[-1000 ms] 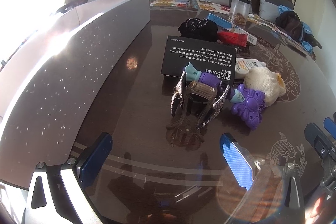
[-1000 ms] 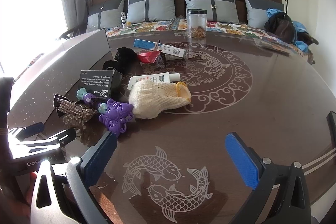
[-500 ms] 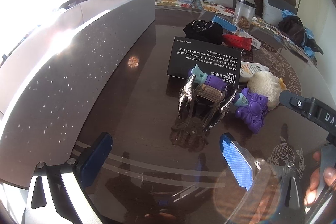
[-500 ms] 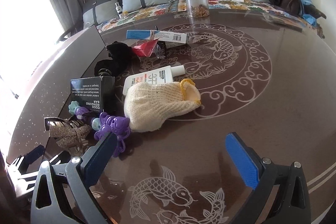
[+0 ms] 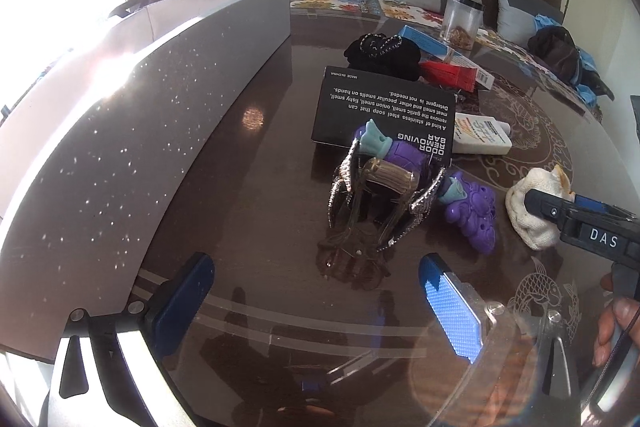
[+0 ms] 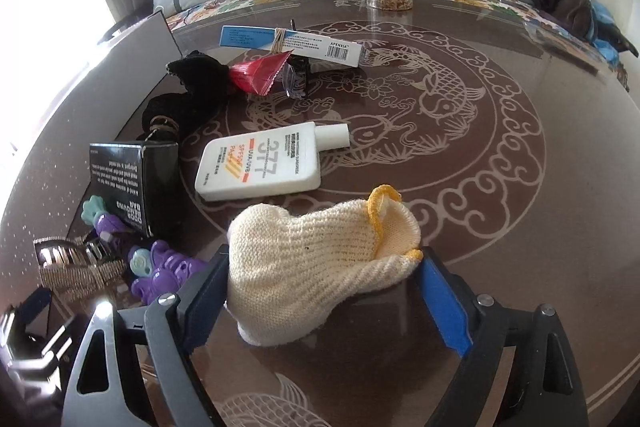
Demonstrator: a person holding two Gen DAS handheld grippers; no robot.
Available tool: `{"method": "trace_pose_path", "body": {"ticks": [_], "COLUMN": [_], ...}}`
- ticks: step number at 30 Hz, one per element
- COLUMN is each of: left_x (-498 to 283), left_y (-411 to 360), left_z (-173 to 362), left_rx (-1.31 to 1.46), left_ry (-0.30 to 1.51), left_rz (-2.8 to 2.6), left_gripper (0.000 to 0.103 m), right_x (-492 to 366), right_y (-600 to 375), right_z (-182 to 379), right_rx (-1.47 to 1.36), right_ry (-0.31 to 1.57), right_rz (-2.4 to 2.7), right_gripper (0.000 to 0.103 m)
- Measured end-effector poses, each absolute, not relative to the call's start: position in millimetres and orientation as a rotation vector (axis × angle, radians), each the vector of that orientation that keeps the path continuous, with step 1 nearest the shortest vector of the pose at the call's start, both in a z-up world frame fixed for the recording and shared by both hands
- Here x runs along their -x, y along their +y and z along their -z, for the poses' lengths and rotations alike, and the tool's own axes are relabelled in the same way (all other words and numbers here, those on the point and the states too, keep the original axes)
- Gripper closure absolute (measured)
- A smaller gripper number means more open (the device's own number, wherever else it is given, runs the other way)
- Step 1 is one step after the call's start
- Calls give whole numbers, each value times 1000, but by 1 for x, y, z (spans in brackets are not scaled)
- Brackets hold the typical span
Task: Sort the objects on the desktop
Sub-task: 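Grasp the cream mesh bag with the right tool while the left tool grasps the hair claw clip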
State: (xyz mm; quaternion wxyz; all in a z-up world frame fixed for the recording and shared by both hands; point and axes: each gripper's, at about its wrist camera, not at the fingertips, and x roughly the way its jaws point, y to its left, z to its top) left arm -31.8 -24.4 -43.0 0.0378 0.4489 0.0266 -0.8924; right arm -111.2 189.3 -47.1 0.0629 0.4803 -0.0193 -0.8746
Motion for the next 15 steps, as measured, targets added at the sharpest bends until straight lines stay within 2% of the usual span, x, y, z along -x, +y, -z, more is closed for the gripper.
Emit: {"method": "trace_pose_path", "body": {"ticks": [4, 7, 15], "left_x": [34, 36, 70], "left_y": [-13, -10, -5], "left_z": [45, 43, 49], "left_rx": [-1391, -1382, -1461], "left_ry": [26, -18, -149], "left_rz": [2759, 2772, 2811], "left_gripper": [0, 0, 0], "right_x": [78, 67, 62], "right_y": [208, 217, 210], "right_z": [44, 41, 42], "right_rx": [-1444, -1445, -1430], "right_ry": [42, -68, -75], "right_rz": [2646, 2676, 2674], "right_gripper": [12, 10, 9]}}
